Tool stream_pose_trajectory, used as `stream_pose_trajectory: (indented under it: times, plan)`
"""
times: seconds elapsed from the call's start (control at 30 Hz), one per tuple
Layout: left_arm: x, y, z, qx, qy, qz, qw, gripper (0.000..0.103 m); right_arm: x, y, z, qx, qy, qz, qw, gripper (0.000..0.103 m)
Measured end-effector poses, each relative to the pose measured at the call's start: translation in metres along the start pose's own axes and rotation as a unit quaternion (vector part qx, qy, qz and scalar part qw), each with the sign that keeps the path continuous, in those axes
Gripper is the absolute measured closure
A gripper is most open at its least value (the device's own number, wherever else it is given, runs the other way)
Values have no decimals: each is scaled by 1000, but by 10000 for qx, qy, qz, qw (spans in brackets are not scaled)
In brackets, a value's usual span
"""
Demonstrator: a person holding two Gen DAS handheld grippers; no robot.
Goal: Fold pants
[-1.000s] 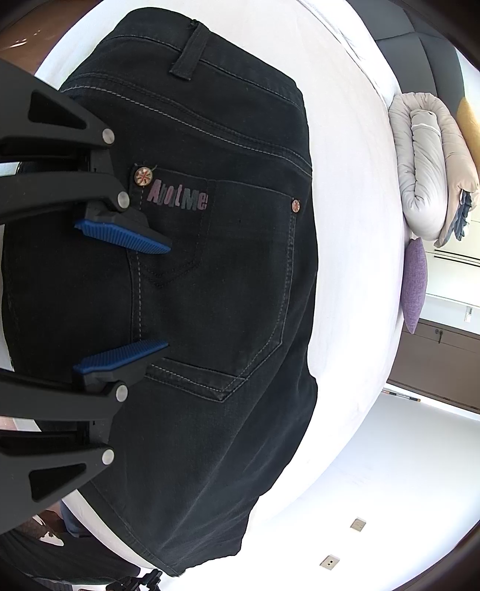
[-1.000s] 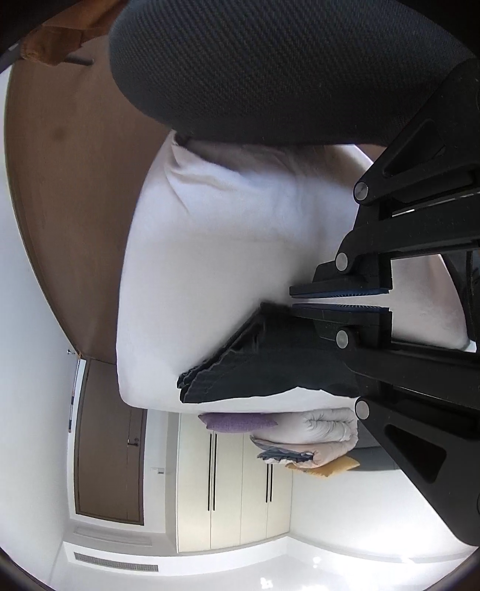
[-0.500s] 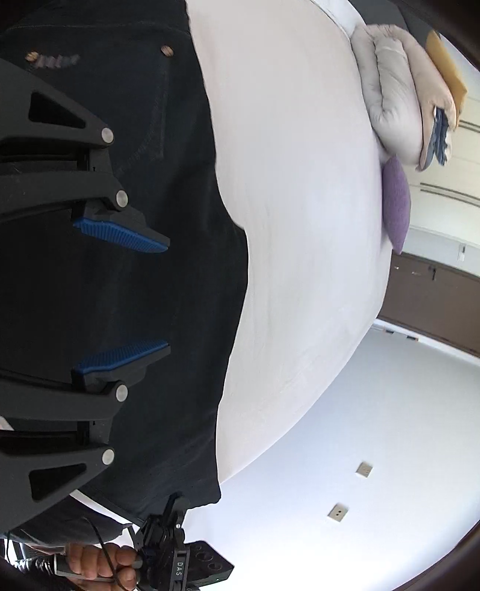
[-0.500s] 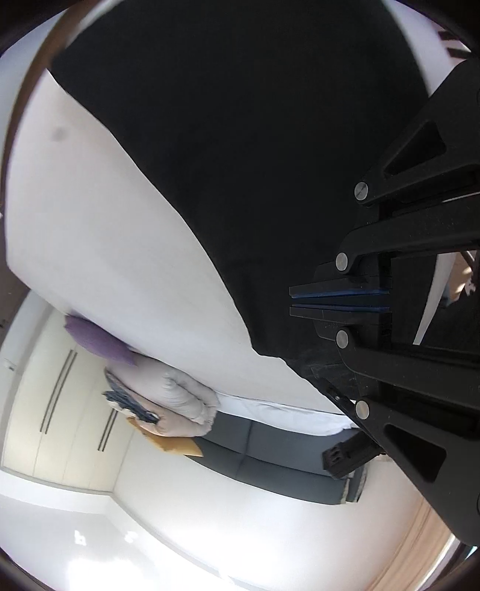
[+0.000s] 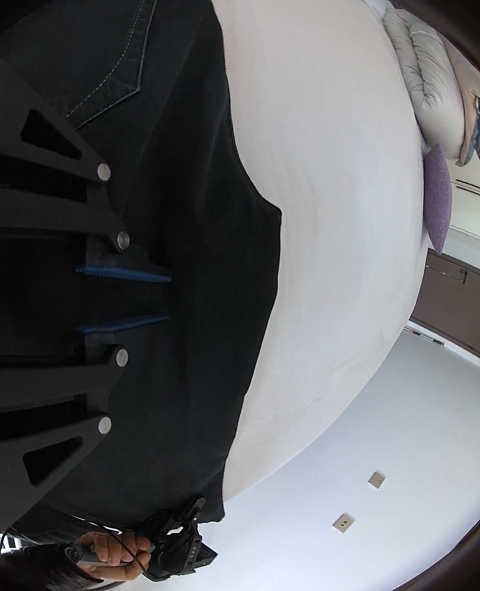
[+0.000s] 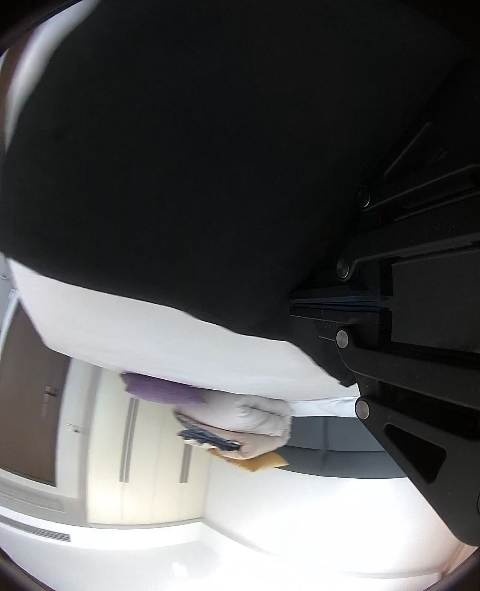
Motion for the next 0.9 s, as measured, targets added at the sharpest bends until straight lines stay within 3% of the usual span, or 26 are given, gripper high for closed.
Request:
stream_pose_trajectory:
  times: [0.07,0.23,0.27,0.33,0.43,0.57,0.67,0.73,0.8,0.87,0.9]
  plan:
    - [11,2,-4,-42,-70,-238,9997,95,-16,26,-26,-429,-112,85,9990,103]
    - [24,7,-10,-173,-79,-418,9989,96,-56,60,-89,-1239,-743,362,9888,103]
    - [23,5,-10,-188,-36,-404,9990,96,-68,60,-103,-1343,-971,572,9845,103]
    - [25,7,-15,-273,144,-336,9990,95,-70,56,-122,-1464,-1017,622,9820,103]
    - [6,6,-22,-402,149,-230,9988,88,-24,33,-112,-1113,-917,-99,9895,103]
    - [-41,7,-17,-307,-317,-181,9989,87,53,-27,-37,-24,-300,-923,9953,103]
    - [-81,-6,-2,-18,-638,82,9979,87,93,-87,29,741,-15,-1067,9915,103]
    - [-90,-20,18,299,-621,233,9974,87,98,-116,60,1119,47,-1153,9870,103]
    - [-83,-33,37,509,-496,235,9972,88,87,-135,66,1202,-79,-1224,9851,103]
    - [-70,-32,33,506,-671,-29,9965,100,81,-134,62,1085,33,-1101,9880,103]
    - [-63,-30,31,546,-687,-72,9961,100,76,-127,66,981,-56,-1080,9893,103]
Point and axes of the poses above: each gripper's, at about its wrist camera, not at the fingertips, and z roughly the way its jaws point, x to its left, y to its top, the point moved 10 cm from there along z, roughly the way its jaws point, and after that the axes turned 11 degrees about -z, right-handed, at the moved point
